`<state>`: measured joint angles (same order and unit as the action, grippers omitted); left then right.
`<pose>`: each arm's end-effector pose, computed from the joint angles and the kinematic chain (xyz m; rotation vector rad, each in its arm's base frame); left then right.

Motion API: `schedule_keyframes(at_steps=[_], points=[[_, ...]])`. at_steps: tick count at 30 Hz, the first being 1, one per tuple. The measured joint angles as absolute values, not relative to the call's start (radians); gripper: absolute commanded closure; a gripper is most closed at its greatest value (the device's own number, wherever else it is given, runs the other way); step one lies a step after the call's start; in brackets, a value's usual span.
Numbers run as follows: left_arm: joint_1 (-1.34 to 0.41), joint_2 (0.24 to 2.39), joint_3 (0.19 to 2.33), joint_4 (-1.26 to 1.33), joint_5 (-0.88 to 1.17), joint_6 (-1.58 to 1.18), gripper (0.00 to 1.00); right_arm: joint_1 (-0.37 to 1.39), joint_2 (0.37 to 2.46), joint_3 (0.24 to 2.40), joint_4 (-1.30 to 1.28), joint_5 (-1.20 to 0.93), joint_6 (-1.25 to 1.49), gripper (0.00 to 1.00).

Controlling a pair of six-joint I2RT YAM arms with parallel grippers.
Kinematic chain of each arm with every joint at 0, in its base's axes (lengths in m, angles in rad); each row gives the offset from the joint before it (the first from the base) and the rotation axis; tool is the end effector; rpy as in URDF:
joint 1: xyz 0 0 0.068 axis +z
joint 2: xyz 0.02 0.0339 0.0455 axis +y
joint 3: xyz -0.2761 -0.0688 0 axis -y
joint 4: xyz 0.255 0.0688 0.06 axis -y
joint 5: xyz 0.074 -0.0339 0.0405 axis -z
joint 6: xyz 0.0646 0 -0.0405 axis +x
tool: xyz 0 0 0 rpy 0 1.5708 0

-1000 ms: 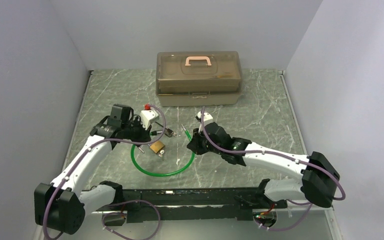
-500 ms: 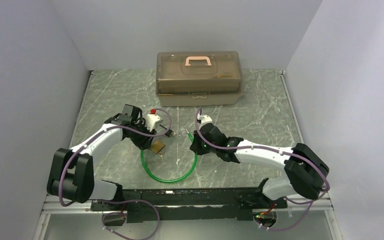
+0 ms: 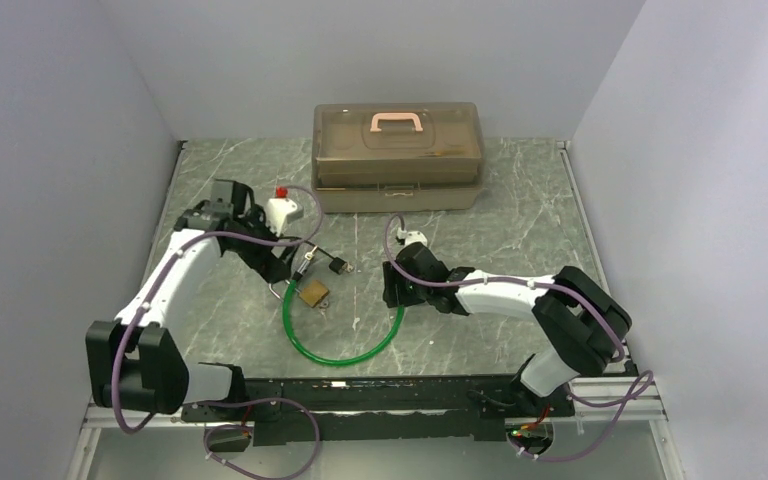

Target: Unlock with the key

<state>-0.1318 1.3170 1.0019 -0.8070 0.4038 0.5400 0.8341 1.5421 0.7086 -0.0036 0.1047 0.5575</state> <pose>0.2639 -0.0606 0.2386 0.9703 2.4114 -0.4003 0.2203 0.2329 0.1384 -0.2909 2.4501 0.5084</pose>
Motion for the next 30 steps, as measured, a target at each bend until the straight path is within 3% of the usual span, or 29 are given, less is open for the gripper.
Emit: schedule_keyframes(at_steps=[2,7,12,17,23,30], points=[[-0.101,1.29,1.073,-0.877,0.423,0.558,0.01,0.831,1.544,0.721,-0.022,0.11,0.549,0.01],[0.022,1.204,1.185,-0.998,0.461,0.584,0.0,0.81,1.491,0.753,-0.084,0.141,0.525,0.0],[0.218,1.107,1.185,-1.038,0.5,0.588,0.01,0.748,1.262,0.773,-0.176,0.205,0.5,0.0],[0.413,1.082,1.182,-1.018,0.57,0.578,0.01,0.553,1.017,0.773,-0.217,0.304,0.501,0.0],[0.519,1.021,0.979,-0.729,0.666,0.427,0.01,0.428,0.786,0.565,-0.069,0.625,0.461,0.0],[0.459,0.965,0.622,-0.261,0.707,0.242,0.01,0.345,0.865,0.427,0.155,0.835,0.389,0.0]])
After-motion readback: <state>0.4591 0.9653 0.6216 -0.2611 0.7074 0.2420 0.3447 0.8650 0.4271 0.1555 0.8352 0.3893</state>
